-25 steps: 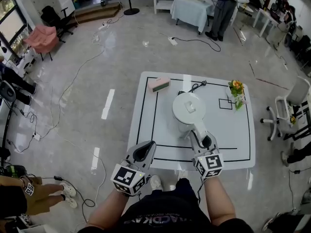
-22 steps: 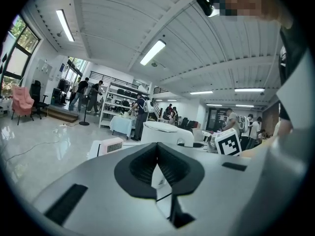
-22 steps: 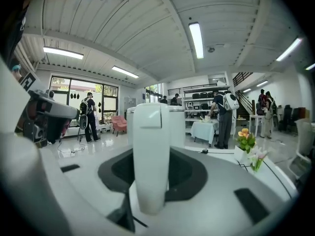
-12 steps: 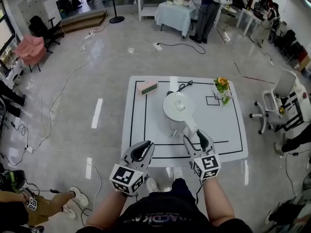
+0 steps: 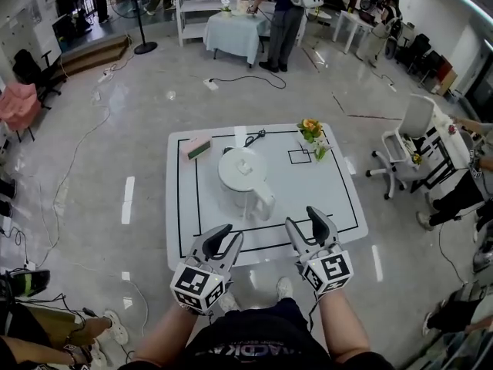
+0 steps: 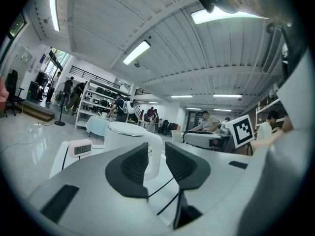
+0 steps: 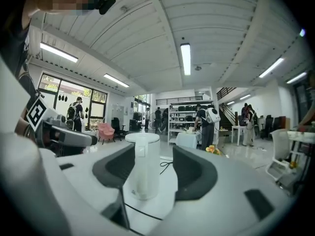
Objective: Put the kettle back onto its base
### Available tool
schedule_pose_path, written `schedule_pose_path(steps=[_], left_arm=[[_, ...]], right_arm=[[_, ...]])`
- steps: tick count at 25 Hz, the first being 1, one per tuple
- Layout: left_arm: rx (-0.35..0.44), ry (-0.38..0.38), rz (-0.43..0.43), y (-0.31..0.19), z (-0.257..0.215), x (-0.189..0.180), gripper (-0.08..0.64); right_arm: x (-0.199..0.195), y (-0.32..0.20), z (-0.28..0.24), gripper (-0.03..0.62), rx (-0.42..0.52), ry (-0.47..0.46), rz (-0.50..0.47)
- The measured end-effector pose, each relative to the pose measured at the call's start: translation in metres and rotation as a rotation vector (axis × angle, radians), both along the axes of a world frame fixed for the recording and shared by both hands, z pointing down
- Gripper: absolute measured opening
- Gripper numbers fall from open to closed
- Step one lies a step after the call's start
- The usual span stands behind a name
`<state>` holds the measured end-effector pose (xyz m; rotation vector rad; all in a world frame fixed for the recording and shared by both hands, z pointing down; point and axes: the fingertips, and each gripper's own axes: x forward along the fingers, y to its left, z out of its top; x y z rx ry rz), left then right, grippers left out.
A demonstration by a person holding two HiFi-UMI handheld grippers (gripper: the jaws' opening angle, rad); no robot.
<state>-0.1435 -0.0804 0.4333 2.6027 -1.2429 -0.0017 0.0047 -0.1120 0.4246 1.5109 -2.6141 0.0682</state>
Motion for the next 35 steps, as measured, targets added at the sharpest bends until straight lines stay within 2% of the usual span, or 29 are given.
schedule_pose_path(steps=[6, 15, 18, 20, 22, 26, 35], left_arm=[[0.009, -0.007, -0.003, 0.000, -0.004, 0.037, 0.115], [-0.006, -0.049, -0.102, 0.006, 0.002, 0.113, 0.115], [-0.011, -0.059, -0.143, 0.014, 0.004, 0.138, 0.114], [-0.009, -0.057, -0.179, 0.019, 0.004, 0.152, 0.098], [-0.004, -0.052, -0.221, 0.025, 0.005, 0.162, 0.078], [-0.001, -0.046, -0.326, 0.039, 0.007, 0.173, 0.007], [-0.029, -0.067, -0.452, 0.076, 0.008, 0.176, 0.005]], right_arm=[[0.030, -0.003, -0.019, 0.225, 0.030, -0.034, -0.025], [0.082, -0.006, -0.012, 0.224, 0.011, -0.065, -0.184], [0.100, -0.001, -0.010, 0.169, 0.006, -0.071, -0.243], [0.110, 0.003, -0.007, 0.049, 0.008, -0.066, -0.280], [0.119, 0.007, -0.004, 0.002, 0.014, -0.056, -0.315], [0.130, 0.015, -0.003, 0.002, 0.025, -0.046, -0.401], [0.128, 0.040, 0.002, 0.002, -0.038, -0.047, -0.516]])
